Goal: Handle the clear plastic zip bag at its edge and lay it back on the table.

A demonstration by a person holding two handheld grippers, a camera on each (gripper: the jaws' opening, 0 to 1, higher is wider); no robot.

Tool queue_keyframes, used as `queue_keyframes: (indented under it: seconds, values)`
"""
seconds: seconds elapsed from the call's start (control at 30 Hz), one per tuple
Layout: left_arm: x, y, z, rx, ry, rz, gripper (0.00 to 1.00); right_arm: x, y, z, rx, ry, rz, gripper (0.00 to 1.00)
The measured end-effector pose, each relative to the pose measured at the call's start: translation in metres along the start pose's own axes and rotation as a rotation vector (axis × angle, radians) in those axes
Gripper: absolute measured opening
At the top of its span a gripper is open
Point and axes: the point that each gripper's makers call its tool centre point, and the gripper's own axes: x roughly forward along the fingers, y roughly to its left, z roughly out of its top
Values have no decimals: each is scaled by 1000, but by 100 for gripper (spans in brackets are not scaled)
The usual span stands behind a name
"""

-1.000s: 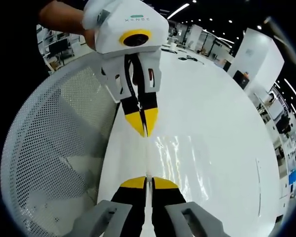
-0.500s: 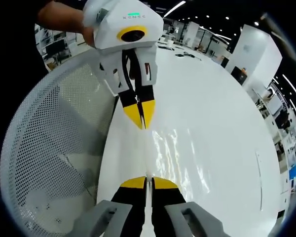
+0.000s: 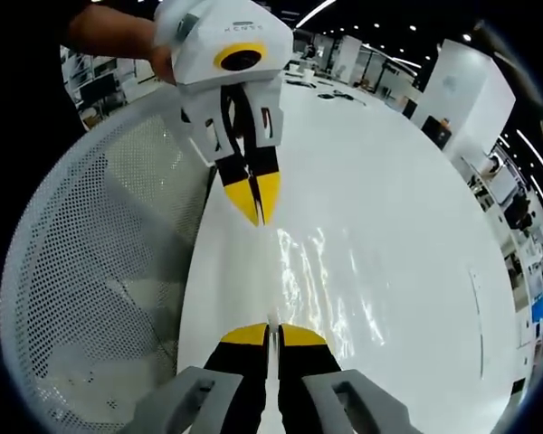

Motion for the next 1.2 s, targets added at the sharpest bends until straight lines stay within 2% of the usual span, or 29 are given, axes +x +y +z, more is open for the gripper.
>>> queue_keyframes:
  seconds: [1.2]
  values:
    - [2, -1, -5, -25, 21, -10, 0, -6, 0, -21, 49, 37, -9, 0]
